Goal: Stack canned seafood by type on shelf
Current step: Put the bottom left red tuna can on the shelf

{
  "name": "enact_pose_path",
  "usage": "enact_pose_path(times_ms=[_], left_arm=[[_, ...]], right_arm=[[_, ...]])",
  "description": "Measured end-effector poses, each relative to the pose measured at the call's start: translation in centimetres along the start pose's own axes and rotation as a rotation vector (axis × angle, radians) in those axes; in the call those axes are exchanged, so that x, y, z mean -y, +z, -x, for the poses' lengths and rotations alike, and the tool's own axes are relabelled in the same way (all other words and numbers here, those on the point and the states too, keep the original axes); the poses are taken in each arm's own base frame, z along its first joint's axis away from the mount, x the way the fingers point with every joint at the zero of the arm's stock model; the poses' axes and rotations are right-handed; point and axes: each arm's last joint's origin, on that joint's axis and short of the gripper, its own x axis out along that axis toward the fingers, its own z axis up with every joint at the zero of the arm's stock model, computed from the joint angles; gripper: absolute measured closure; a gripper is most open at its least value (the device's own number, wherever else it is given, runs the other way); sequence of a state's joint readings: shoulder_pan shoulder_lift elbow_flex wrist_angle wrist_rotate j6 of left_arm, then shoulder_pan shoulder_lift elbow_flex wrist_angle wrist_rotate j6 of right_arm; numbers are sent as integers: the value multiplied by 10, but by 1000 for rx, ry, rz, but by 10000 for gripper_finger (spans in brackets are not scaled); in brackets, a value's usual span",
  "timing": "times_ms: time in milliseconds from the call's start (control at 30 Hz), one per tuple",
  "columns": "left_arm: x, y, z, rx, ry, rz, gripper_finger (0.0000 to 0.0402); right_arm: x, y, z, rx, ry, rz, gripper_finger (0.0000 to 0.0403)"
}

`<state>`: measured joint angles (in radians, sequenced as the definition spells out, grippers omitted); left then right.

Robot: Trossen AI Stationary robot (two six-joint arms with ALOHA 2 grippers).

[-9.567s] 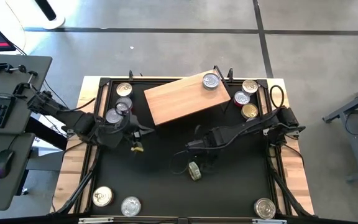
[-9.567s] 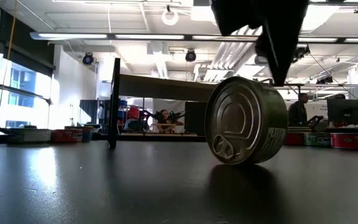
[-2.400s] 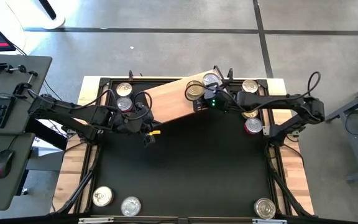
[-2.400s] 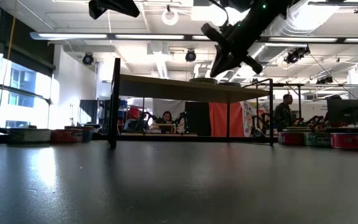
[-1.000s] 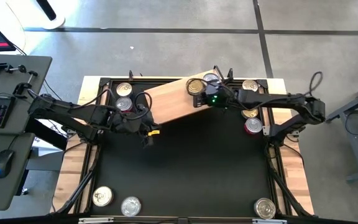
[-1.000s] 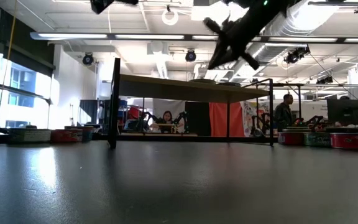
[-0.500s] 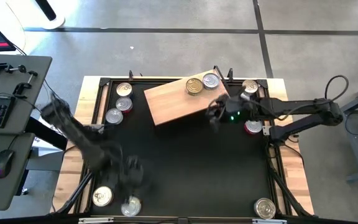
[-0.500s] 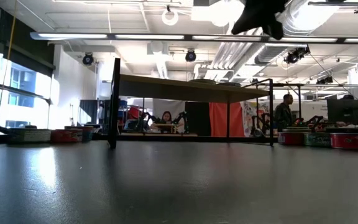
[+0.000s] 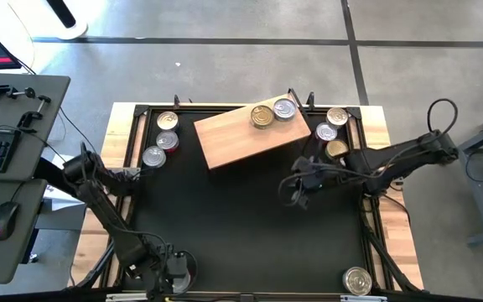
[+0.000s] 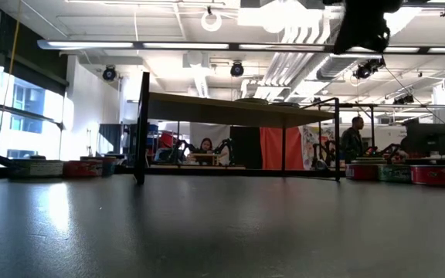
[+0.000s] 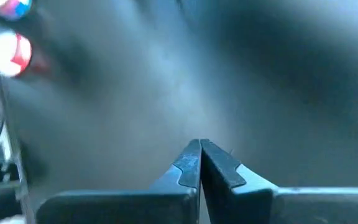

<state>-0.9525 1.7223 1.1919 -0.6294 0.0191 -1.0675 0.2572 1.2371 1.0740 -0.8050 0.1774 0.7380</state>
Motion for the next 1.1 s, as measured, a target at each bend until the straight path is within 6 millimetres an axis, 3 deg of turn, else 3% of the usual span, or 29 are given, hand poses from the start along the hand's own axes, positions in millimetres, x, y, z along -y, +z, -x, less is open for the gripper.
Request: enact_pose_path(times_ms=[300,567,900,1100], left_arm=[[-11,14,-20,-38,45,-47,402],[-29,36,-38,-67,87,-87,402],[-85,105,-31,123,239,-260,402],[-121,157,-38,280,190,-485,401]], right_arm=[[2,-55,-46,-118,109,-126,403],[-5,-65,-50,-99,170,-162,403],[-5,-63,-37,-54,213,-157,403],[0,-61,-19,-18,243,-148,403]])
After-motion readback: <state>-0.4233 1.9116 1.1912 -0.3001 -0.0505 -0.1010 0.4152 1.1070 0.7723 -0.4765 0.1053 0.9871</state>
